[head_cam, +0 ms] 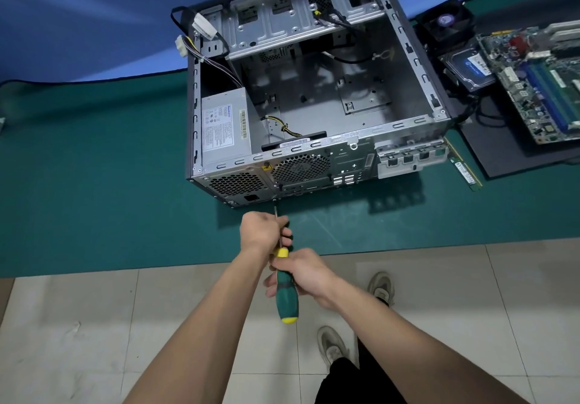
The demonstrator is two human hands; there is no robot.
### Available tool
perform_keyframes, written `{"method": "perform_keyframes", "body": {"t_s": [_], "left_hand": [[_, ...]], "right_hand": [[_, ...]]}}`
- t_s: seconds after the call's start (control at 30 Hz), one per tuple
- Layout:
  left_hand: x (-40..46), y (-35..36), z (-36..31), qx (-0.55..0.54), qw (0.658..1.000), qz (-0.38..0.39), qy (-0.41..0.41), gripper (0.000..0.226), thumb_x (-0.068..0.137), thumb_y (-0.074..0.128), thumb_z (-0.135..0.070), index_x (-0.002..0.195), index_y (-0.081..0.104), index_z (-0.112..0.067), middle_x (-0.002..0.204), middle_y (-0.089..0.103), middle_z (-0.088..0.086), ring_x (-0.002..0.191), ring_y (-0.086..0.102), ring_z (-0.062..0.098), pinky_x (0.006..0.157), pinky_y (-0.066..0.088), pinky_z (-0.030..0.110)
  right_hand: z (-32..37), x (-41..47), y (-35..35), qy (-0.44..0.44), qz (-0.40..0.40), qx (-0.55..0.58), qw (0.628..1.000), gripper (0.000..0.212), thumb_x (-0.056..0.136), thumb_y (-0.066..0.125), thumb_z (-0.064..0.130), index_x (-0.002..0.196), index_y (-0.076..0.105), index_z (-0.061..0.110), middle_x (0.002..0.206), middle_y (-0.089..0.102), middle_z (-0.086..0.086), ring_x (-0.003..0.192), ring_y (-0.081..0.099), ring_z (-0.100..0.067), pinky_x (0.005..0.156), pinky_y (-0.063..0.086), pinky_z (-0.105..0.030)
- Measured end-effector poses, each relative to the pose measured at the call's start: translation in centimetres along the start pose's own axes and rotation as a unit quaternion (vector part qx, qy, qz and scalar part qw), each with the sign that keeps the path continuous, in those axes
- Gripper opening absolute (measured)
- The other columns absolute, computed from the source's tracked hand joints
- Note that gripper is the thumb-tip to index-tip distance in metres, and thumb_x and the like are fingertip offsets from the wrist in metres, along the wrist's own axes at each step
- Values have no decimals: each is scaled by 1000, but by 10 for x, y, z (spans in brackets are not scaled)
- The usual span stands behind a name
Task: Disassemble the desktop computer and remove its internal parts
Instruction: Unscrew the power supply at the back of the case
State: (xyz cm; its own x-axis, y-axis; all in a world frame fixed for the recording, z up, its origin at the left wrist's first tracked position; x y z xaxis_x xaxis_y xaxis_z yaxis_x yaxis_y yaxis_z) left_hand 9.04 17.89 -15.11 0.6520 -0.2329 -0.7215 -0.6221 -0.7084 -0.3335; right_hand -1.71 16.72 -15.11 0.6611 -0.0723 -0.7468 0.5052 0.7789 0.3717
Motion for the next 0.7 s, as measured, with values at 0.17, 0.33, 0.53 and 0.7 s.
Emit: {"method": "perform_keyframes", "body": {"t_s": [0.17, 0.33, 0.53, 0.7], "left_hand": [[3, 6, -4, 31, 999, 14, -6, 27, 99, 40, -8, 76, 50, 2, 43, 60, 11, 37, 60, 21, 37, 51, 28], [5, 5, -7, 23, 1000, -4, -2, 23, 97, 41, -5, 75, 47, -1, 47, 60, 10, 35, 58, 22, 38, 51, 30], [15, 1, -18, -62, 992, -108, 16, 22, 85, 62, -3, 65, 55, -3, 61, 53, 10, 45, 48, 20, 44, 49, 29], [19, 2, -16, -99, 986, -137, 0, 20, 83, 63, 1, 65, 55, -3, 67, 57, 12, 46, 53, 21, 45, 51, 29]], "right_hand": [[-5, 4, 4, 10, -4, 12, 1000, 9, 90, 51, 19, 92, 57, 14, 71, 68, -3, 56, 63, -20, 64, 51, -30], [3, 4, 0, -1, -7, 33, 999, 8, 92, 52, 14, 94, 56, 7, 71, 70, -7, 54, 64, -22, 59, 54, -28], [3, 8, -5, -49, -203, -171, 963, 23, 84, 63, 33, 79, 53, 13, 80, 68, -10, 71, 60, -29, 74, 52, -39], [9, 4, -14, -50, -239, -304, 921, 32, 87, 59, 42, 71, 44, 18, 80, 65, -4, 75, 58, -28, 61, 42, -31]]}}
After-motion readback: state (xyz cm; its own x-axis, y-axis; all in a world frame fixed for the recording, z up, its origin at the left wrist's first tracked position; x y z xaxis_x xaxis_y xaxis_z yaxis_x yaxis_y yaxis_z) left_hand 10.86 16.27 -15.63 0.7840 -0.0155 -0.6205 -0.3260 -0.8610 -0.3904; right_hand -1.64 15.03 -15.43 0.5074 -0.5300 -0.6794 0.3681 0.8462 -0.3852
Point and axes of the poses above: each hand's wrist, its own x-axis towards the middle knuckle, its own y-axis out of the palm, z = x × y, the point moved 5 cm from there along x, towards the middle knuckle
